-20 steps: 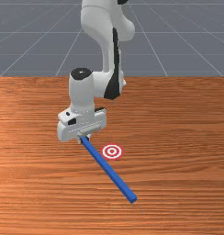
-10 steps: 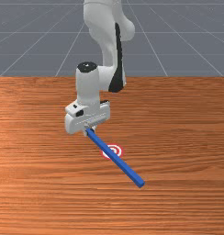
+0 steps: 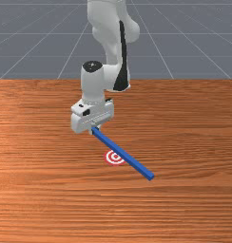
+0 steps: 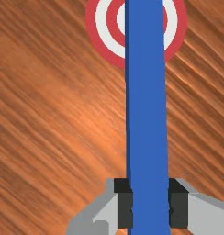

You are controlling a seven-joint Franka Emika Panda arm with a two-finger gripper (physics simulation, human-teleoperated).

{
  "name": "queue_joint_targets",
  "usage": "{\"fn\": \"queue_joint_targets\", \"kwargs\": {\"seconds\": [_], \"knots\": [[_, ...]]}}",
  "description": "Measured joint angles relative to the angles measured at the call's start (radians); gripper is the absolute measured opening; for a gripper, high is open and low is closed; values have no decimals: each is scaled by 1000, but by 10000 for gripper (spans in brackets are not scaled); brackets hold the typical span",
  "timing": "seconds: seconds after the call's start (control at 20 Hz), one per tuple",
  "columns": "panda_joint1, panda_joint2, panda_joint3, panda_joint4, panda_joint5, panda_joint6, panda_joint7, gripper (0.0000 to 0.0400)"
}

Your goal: Pull the pivot to the target area

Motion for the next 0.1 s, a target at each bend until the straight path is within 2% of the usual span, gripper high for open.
{"fn": "queue_joint_targets", "kwargs": {"seconds": [0.05, 0.1], "knots": [[153, 7, -152, -12, -116, 11, 182, 205], [190, 9, -188, -13, -150, 4, 223, 282]]}}
